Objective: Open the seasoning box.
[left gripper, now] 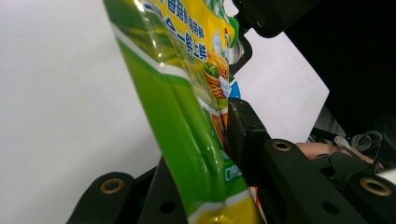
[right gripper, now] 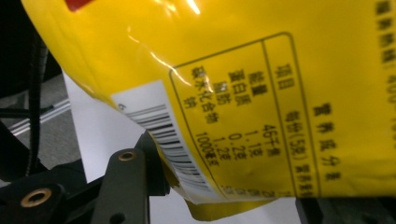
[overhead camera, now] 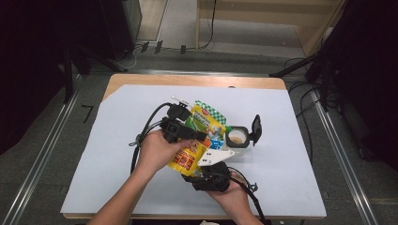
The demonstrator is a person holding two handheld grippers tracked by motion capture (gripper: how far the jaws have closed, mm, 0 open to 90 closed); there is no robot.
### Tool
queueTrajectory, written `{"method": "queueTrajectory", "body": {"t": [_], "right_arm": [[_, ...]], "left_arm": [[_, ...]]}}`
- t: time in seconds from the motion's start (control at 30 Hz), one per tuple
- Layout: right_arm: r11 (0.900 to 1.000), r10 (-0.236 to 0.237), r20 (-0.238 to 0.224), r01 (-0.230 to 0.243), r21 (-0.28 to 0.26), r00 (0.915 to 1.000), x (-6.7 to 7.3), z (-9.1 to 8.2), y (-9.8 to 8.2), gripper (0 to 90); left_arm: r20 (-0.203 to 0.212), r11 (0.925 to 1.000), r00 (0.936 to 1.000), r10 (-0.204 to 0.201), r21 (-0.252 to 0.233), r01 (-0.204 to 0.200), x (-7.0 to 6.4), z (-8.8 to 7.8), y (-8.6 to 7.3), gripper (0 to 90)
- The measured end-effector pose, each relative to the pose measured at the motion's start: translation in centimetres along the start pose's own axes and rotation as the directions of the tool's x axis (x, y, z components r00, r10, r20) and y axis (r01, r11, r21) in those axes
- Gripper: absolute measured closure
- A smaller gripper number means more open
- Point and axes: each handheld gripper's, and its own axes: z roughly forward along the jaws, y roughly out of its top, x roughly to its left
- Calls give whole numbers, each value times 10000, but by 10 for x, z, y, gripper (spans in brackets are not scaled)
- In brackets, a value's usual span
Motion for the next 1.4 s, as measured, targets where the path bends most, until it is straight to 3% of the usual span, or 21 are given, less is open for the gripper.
{"method": "queueTrajectory", "body": {"t": [0.43, 0.67, 0.8, 1.23, 1.3, 1.4], "right_arm": [[9993, 335, 322, -341, 180, 9989, -6, -1, -5, 566], [9949, 1001, 21, -1001, 146, 9950, -13, -3, -9, 599], [9911, 1332, -149, -1332, -1, 9910, -17, -5, -10, 609], [9850, 1669, -593, -1690, -339, 9842, -21, -7, -11, 611], [9801, 1893, -839, -1935, -446, 9783, -22, -8, -11, 611], [9796, 1901, -845, -1947, -499, 9781, -23, -9, -10, 610]], "left_arm": [[-246, 9994, 9993, 287, 179, -283, -9, 14, 7, 818], [-107, 9982, 9989, 447, 398, -442, -7, 22, 10, 801], [-7, 9979, 9990, 437, 482, -436, -7, 24, 10, 746], [1, 9936, 9970, 772, 824, -769, -8, 18, 3, 625], [3, 9944, 9974, 718, 770, -717, -8, 18, 3, 609], [78, 9945, 9978, 655, 816, -659, -8, 17, 3, 589]]}}
